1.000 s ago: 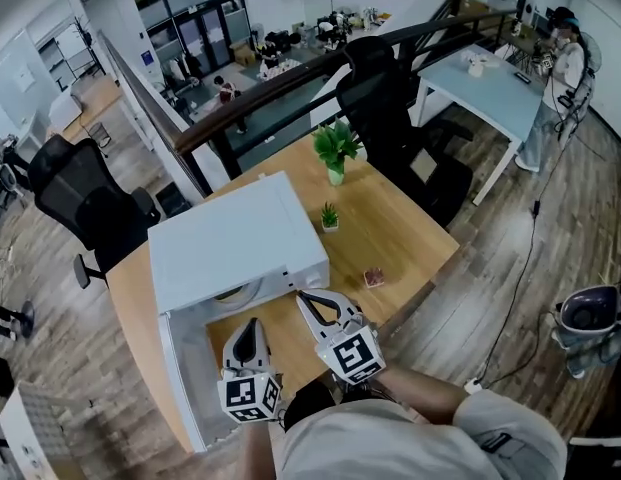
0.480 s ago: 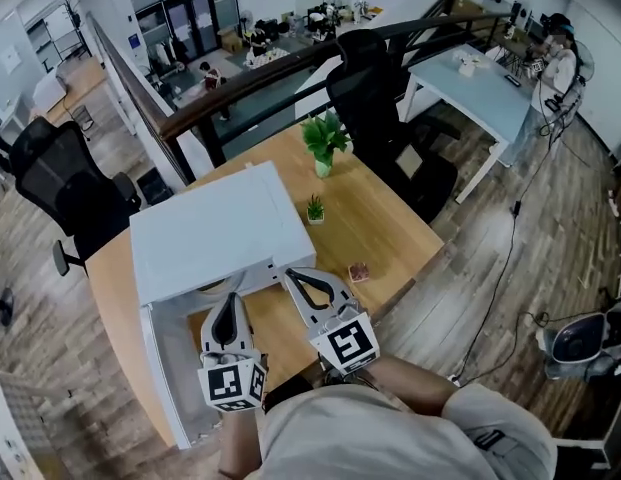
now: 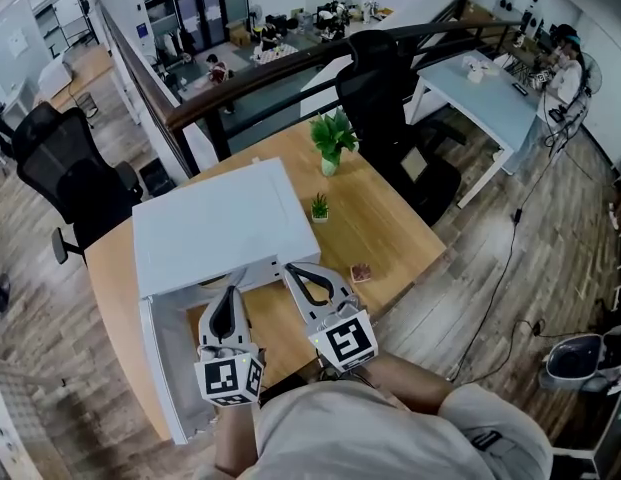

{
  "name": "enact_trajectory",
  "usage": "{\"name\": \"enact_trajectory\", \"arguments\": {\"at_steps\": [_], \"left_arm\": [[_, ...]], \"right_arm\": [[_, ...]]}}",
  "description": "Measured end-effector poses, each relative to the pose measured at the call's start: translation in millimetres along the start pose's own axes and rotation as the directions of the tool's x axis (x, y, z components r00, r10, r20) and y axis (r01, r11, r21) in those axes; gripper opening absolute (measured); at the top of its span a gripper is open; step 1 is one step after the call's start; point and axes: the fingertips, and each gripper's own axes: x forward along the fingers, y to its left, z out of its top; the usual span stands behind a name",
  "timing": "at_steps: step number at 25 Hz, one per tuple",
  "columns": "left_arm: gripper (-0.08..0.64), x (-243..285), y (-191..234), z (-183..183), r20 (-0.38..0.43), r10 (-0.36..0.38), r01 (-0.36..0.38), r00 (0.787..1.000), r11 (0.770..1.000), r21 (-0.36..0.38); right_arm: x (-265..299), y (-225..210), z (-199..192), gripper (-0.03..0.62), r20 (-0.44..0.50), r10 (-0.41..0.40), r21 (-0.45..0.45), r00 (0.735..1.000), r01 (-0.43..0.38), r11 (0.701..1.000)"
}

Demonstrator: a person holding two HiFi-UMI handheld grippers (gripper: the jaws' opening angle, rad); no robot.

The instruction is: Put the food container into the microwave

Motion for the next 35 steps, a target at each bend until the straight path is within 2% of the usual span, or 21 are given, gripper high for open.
{"name": "enact_trajectory", "arguments": {"at_steps": [4,8,12,17,22,26,32,35], "left_arm": [[0.012,-2,0,0,-0.002,-0.002,0.002,1.0,1.0,0.002],[0.012,-5,-2,0,-0.003,-0.003,0.003,1.0,1.0,0.003],[0.012,-8,-1,-2,-0.006,0.002,-0.002,1.0,1.0,0.007],[0.012,-14,-2,-3,-0.013,0.006,-0.006,1.0,1.0,0.007],[0.012,-19,-5,-5,-0.016,0.004,-0.004,1.0,1.0,0.009],[0.012,-20,-8,-4,-0.017,-0.002,0.002,1.0,1.0,0.01],[0.012,-22,-11,-6,-0.016,-0.002,0.002,1.0,1.0,0.01],[0.012,-22,-13,-7,-0.015,-0.001,0.001,1.0,1.0,0.011]], "right_arm": [[-1,1,2,0.003,-0.023,0.006,-0.03,1.0,-0.006,1.0],[-1,4,-1,0.003,-0.02,0.008,-0.001,1.0,-0.008,1.0],[-3,10,0,0.003,-0.052,0.029,-0.033,0.998,-0.031,0.999],[-7,10,-4,0.003,-0.023,0.011,0.019,1.0,-0.01,1.0],[-11,9,-5,0.003,-0.042,0.012,0.009,0.999,-0.011,1.0],[-13,10,-8,0.003,-0.026,0.003,0.037,1.0,-0.002,0.999],[-17,7,-7,0.003,-0.025,-0.001,0.027,1.0,0.001,1.0],[-20,6,-4,0.003,-0.048,0.007,-0.014,0.999,-0.008,1.0]]}}
